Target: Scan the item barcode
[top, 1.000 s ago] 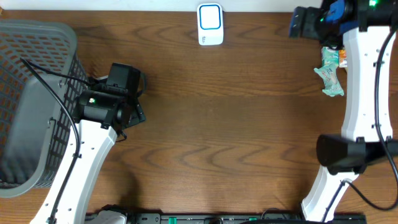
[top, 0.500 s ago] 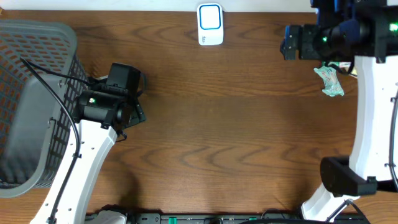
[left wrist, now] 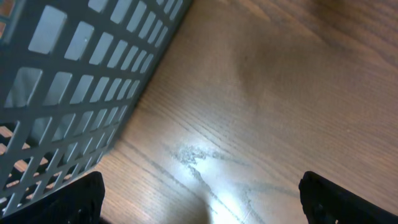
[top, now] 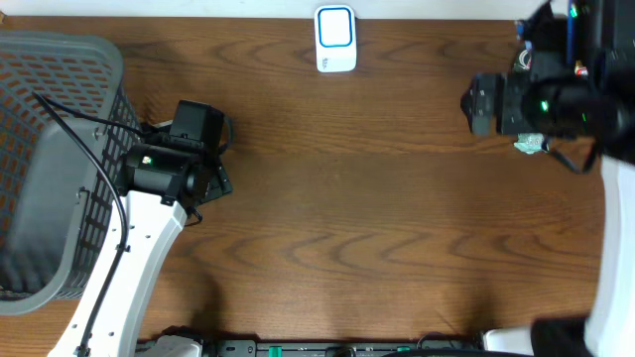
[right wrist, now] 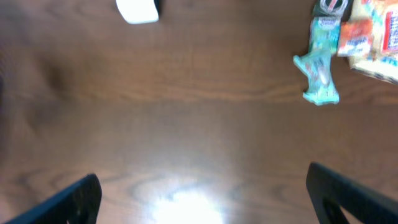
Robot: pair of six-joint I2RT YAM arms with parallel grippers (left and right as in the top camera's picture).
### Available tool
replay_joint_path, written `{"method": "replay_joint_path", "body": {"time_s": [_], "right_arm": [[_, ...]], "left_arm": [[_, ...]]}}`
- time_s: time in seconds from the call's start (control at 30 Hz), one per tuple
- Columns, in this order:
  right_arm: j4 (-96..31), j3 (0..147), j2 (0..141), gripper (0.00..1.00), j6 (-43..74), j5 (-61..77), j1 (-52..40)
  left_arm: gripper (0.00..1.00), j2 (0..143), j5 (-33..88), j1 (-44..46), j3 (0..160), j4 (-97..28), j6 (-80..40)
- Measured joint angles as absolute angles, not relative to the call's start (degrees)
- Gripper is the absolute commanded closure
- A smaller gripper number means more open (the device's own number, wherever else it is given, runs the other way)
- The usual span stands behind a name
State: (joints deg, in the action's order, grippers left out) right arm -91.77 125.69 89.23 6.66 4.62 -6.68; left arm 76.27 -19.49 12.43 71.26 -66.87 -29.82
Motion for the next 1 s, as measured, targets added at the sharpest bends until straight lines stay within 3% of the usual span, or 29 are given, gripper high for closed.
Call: {"method": "replay_joint_path", "body": {"time_s": [0.37, 0.53, 1.0], "right_arm": [[-67.9, 83.3, 57.0, 0.01, 6.6, 4.7, -6.7], [-64.1, 67.5, 45.4, 0.01, 7.2, 4.7, -6.7], [-66.0, 51.8, 41.5, 0.01, 14.8, 8.4, -6.7]], "left_arm": [[0.02, 76.3, -19.5, 12.4, 71.2, -66.9, -29.8], [0.02, 76.3, -19.5, 12.4, 71.2, -66.9, -29.8], [0.02, 76.3, -19.5, 12.4, 71.2, -66.9, -29.8]]}}
